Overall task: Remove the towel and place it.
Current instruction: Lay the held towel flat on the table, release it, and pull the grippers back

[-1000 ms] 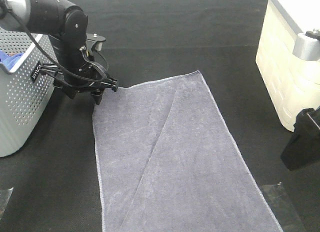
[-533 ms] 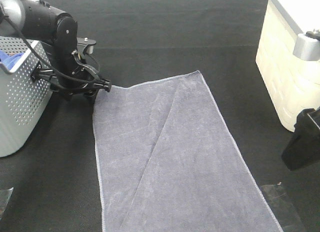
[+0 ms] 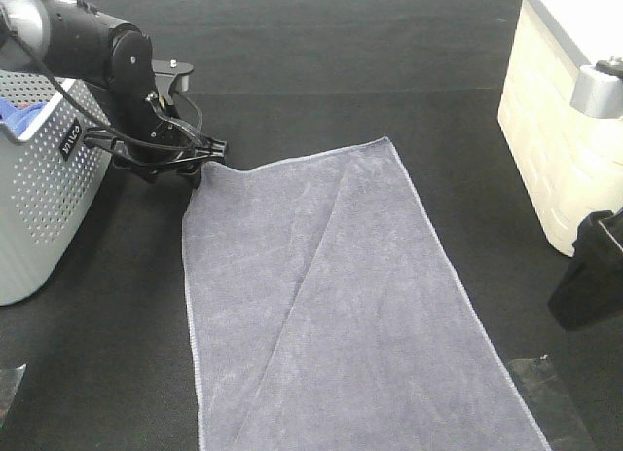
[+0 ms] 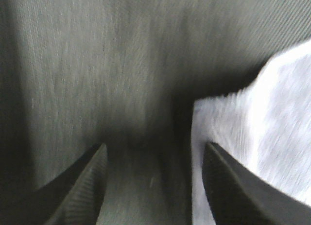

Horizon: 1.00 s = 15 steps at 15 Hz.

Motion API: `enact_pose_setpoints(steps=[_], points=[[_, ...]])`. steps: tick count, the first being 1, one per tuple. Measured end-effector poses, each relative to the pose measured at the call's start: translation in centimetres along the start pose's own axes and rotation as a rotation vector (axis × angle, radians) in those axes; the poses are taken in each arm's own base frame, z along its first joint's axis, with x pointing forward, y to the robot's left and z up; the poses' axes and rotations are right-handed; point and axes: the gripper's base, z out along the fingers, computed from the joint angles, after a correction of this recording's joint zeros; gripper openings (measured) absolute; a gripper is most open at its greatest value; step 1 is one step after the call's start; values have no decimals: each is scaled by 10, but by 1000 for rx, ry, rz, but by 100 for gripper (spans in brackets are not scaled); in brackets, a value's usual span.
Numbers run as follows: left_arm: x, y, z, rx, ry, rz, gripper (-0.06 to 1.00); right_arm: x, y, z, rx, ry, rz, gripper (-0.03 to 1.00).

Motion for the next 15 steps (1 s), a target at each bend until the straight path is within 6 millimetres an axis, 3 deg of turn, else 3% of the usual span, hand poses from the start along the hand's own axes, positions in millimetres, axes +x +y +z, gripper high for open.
enact_pose_setpoints(steps=[4, 8, 15], points=[[-3, -4, 3, 43, -43, 0, 56, 0, 0, 0, 0, 0, 4, 66], [7, -8, 21, 81, 14, 7, 56, 0, 0, 0, 0, -1, 14, 66], [-6, -5, -5, 36, 6, 42, 56, 0, 0, 0, 0, -2, 22, 66]])
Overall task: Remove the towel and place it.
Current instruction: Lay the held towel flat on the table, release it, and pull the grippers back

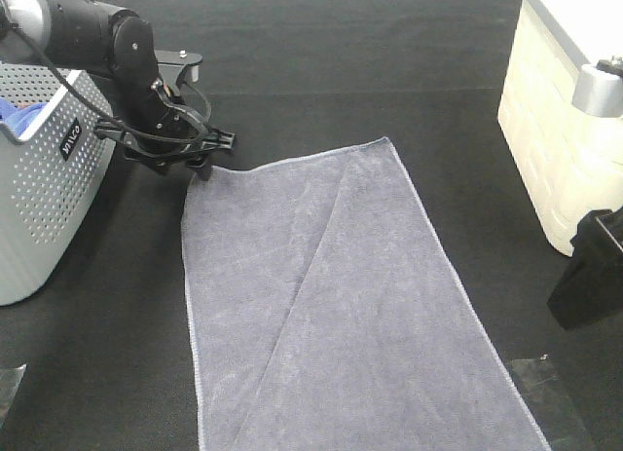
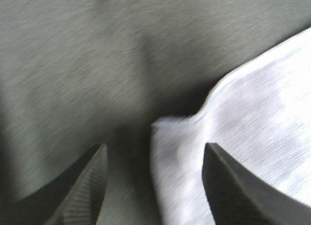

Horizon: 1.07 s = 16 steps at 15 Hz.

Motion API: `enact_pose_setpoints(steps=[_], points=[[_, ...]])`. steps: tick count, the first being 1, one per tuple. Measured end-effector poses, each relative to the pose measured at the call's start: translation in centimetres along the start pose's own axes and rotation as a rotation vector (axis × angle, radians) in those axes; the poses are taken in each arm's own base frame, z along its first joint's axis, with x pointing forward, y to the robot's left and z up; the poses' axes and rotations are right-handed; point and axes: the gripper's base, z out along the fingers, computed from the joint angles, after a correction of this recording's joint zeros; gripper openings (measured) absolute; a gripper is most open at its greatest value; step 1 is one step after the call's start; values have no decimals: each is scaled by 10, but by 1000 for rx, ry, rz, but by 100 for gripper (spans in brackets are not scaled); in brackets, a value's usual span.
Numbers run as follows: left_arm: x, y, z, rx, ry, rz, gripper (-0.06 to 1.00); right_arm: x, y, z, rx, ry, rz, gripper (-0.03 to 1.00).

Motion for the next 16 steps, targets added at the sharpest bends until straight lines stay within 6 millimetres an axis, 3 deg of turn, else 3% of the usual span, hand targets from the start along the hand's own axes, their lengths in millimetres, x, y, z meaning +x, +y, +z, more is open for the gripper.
enact_pose_setpoints(steps=[5, 8, 12, 16], points=[[5, 13, -1, -147, 59, 15, 56, 0, 0, 0, 0, 0, 0, 66], [2, 11, 3, -123, 16, 4, 56, 0, 0, 0, 0, 0, 0, 66], [6, 10, 23, -112, 47, -17, 56, 0, 0, 0, 0, 0, 0, 66], [-2, 0, 24, -4, -38, -68, 56, 0, 0, 0, 0, 0, 0, 66]])
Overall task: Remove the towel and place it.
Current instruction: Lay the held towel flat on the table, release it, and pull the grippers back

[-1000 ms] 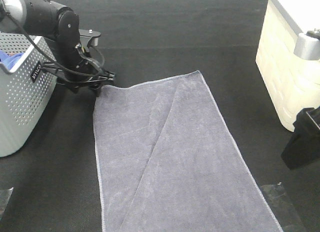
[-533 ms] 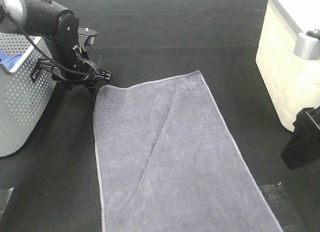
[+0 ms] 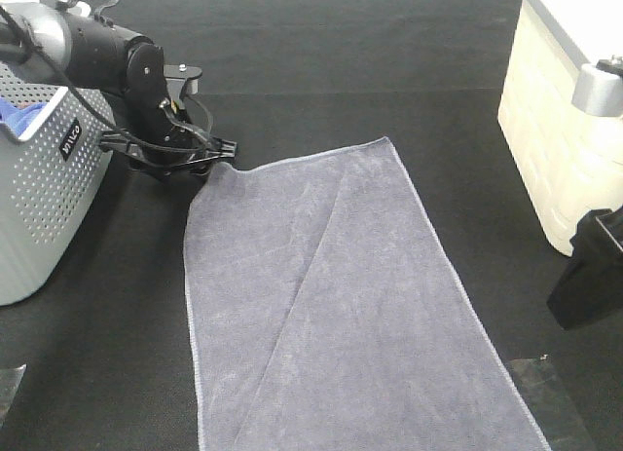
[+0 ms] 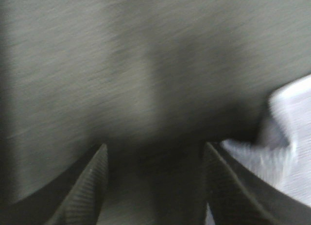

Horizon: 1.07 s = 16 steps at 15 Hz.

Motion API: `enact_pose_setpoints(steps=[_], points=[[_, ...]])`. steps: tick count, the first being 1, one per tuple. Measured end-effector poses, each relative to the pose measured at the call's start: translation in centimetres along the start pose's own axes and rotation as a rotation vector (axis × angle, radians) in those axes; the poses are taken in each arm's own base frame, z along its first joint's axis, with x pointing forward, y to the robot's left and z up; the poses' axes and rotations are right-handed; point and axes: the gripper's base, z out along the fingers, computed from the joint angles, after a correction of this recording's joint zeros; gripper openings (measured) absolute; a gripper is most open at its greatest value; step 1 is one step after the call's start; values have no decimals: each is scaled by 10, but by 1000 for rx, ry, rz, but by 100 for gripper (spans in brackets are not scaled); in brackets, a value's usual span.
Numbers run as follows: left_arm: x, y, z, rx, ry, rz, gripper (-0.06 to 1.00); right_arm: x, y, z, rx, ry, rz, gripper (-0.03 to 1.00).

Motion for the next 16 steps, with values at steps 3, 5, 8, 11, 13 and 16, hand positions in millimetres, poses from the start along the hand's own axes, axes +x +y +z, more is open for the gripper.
enact_pose_setpoints(steps=[3, 5, 8, 11, 13, 16], points=[[-3, -6, 1, 69, -32, -30, 56, 0, 0, 0, 0, 0, 0, 66], [-1, -8, 3, 85, -27, -35, 56, 0, 0, 0, 0, 0, 0, 66], [2, -14, 6, 102, -15, -31, 56, 0, 0, 0, 0, 0, 0, 66], [5, -29, 5, 126, -31, 19, 56, 0, 0, 0, 0, 0, 0, 66], [5, -33, 5, 133, -32, 20, 55, 0, 0, 0, 0, 0, 2, 66], [6, -34, 4, 145, -32, 14, 51, 0, 0, 0, 0, 0, 8, 66]])
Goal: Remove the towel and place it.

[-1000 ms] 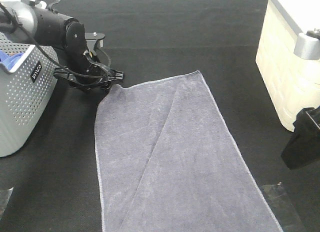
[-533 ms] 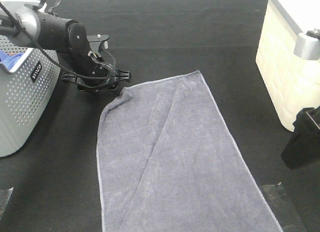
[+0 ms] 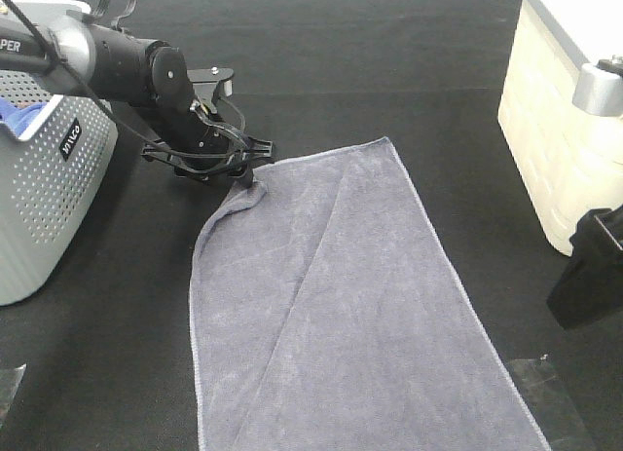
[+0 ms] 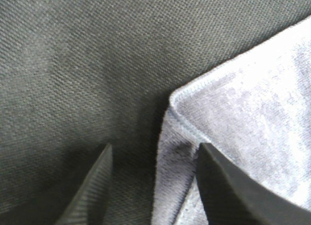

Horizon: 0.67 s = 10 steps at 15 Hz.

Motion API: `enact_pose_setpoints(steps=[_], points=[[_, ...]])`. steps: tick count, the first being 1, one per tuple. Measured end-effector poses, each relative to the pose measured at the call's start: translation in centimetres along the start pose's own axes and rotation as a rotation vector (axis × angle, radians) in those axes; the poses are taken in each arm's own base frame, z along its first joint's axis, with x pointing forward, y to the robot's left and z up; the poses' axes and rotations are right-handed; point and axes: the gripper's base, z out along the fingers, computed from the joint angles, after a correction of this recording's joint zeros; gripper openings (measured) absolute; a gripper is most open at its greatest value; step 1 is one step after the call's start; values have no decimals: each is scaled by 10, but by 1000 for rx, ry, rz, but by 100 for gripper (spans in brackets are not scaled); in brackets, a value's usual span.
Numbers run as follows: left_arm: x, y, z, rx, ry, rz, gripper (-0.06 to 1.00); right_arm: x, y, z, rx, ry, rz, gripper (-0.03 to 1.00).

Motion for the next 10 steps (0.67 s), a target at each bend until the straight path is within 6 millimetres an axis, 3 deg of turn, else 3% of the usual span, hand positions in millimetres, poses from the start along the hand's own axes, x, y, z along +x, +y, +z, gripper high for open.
enact_pose_setpoints(steps=[10], points=[[5, -10, -1, 9, 33, 45, 51, 0, 0, 0, 0, 0, 0, 66]])
